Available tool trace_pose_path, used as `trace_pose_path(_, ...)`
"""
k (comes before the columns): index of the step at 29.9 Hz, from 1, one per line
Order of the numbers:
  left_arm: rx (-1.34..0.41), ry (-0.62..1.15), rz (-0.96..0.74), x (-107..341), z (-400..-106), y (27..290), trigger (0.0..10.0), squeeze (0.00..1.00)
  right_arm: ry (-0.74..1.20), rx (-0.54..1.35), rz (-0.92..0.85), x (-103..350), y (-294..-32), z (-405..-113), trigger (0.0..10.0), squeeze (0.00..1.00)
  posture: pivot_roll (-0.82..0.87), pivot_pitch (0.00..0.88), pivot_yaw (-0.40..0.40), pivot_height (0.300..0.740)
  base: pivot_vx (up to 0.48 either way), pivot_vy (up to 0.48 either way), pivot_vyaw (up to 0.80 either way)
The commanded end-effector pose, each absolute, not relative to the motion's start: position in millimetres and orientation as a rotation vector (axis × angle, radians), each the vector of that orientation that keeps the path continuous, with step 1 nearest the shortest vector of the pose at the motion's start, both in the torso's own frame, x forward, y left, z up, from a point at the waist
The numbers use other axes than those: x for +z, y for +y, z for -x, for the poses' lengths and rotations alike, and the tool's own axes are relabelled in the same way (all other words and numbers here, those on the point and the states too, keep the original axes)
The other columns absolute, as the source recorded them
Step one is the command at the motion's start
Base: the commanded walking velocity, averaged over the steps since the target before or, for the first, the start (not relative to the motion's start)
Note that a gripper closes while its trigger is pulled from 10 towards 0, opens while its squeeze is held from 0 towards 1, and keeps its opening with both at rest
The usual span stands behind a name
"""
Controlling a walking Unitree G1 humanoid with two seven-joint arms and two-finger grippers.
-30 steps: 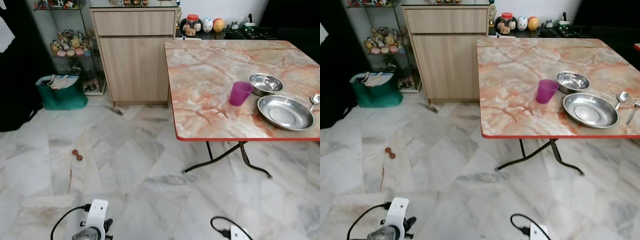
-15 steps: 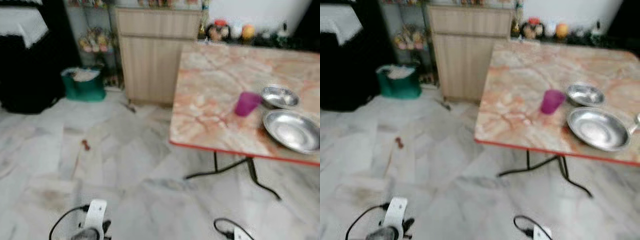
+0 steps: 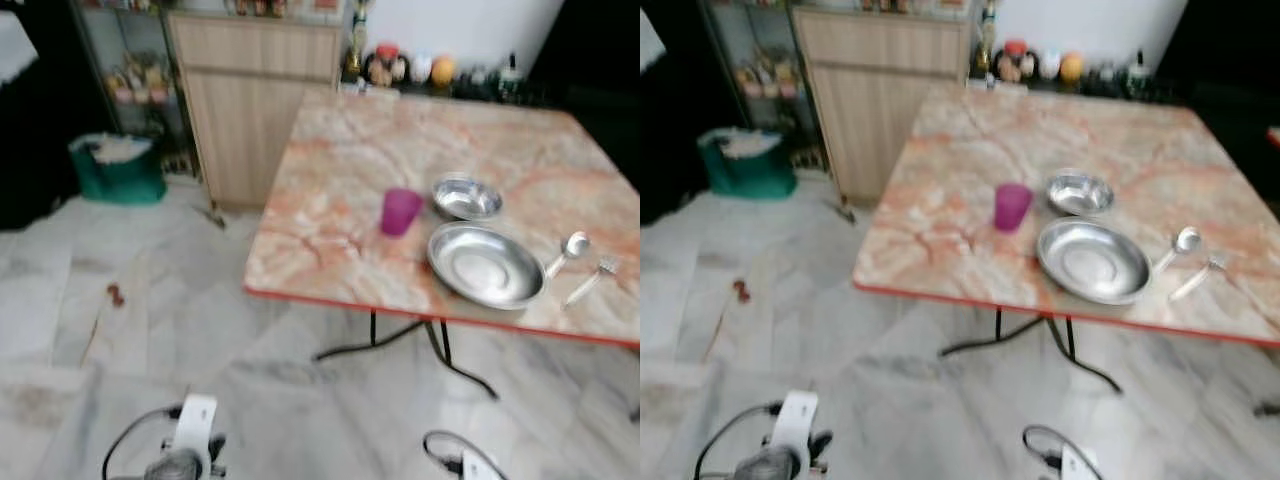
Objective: Setting the table
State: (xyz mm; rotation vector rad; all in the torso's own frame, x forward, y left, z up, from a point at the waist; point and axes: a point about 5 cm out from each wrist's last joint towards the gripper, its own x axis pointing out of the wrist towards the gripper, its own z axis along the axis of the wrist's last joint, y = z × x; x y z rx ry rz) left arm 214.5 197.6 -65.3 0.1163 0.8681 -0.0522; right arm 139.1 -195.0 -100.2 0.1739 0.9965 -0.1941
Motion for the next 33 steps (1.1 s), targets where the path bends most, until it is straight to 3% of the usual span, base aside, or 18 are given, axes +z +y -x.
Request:
trace_pose_path(1, -0.068, 0.853, -0.103, -63.7, -219.1, 188.9, 10.0, 0.0, 1.005, -0.22, -0.169, -100.4, -203.8, -134.9, 10.0, 0.0, 0.04, 0.0, -0.027, 0.74, 0.0, -0.428, -0.61)
trace_pose_path(17, -0.06, 0.861, -0.103, -65.2, -216.9, 188.8, 10.0, 0.0, 1.002, -0.209, -0.156, -99.9, -203.5, -136.4, 10.0, 0.0, 0.04, 0.0, -0.03, 0.74, 0.0, -0.399, -0.07)
trace_pose_path(33, -0.058, 0.855, -0.095, -64.5, -218.1, 188.0, 10.0, 0.0, 1.003, -0.203, -0.155, -99.8, -203.2, -136.8, 10.0, 0.0, 0.05, 0.0, -0.032, 0.74, 0.0, 0.0, 0.0)
